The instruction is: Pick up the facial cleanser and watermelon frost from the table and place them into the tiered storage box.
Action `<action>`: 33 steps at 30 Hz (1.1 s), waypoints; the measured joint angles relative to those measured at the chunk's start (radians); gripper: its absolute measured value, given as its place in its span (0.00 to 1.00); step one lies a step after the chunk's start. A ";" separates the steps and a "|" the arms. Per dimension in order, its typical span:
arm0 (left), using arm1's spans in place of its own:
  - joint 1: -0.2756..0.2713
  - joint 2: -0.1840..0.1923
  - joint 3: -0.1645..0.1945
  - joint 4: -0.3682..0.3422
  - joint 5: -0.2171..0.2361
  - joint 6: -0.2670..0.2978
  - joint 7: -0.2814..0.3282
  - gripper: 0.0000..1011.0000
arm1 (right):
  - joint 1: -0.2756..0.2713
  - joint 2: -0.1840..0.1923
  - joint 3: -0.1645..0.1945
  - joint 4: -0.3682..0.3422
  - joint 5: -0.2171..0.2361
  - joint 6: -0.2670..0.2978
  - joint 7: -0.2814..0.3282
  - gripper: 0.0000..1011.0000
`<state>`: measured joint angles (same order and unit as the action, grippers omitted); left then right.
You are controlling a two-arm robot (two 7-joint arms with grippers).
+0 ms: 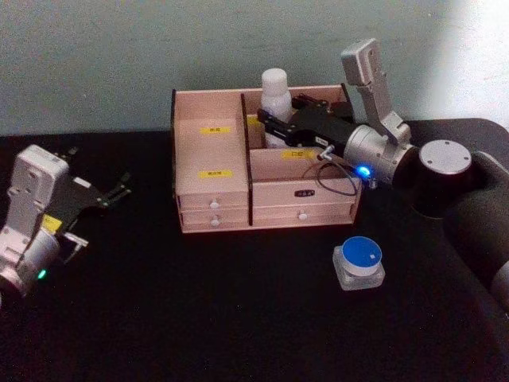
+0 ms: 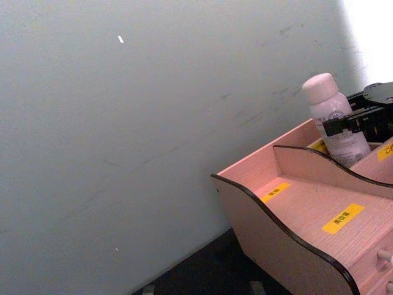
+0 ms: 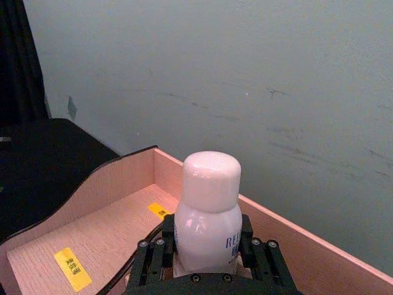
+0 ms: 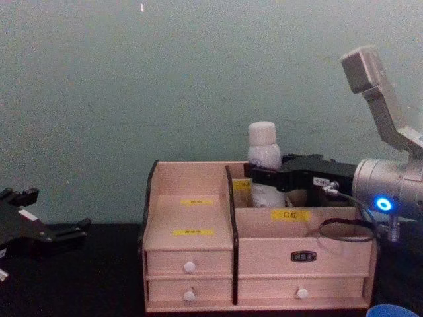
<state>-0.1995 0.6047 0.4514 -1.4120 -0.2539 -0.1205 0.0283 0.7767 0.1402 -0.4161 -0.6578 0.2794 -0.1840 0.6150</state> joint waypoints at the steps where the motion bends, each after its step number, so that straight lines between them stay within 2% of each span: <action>1: 0.000 0.000 0.000 0.000 0.000 0.000 0.000 0.99 | 0.000 0.000 0.000 0.000 0.000 0.000 0.000 0.59; 5: 0.000 0.000 0.000 0.000 0.000 0.000 0.000 0.99 | 0.000 0.001 0.000 -0.001 0.001 0.000 -0.002 0.63; 10: 0.000 0.000 0.000 0.000 0.000 0.000 0.000 0.99 | 0.000 0.001 0.000 -0.001 0.001 0.000 -0.003 0.79; 12: 0.000 0.000 0.000 0.000 0.000 0.000 0.000 0.99 | 0.000 0.001 0.000 -0.001 0.001 0.000 -0.003 0.83; 13: 0.000 0.000 0.000 0.000 0.000 0.000 0.000 0.99 | 0.000 0.001 -0.001 -0.001 0.001 0.000 -0.003 0.88; 18: 0.000 0.000 0.000 0.000 0.000 0.000 0.000 0.99 | 0.000 0.001 -0.001 -0.002 0.002 0.001 -0.003 0.99; 29: 0.000 0.000 0.000 0.000 0.000 0.000 0.000 0.99 | -0.001 0.001 -0.001 -0.002 0.002 0.001 -0.002 0.99; 33: 0.000 0.000 0.000 0.000 0.000 0.000 0.000 0.99 | -0.019 0.010 0.001 -0.041 0.000 0.007 -0.014 0.99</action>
<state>-0.1995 0.6047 0.4514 -1.4120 -0.2539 -0.1205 0.0283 0.7578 0.1502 -0.4152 -0.6992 0.2790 -0.1766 0.6009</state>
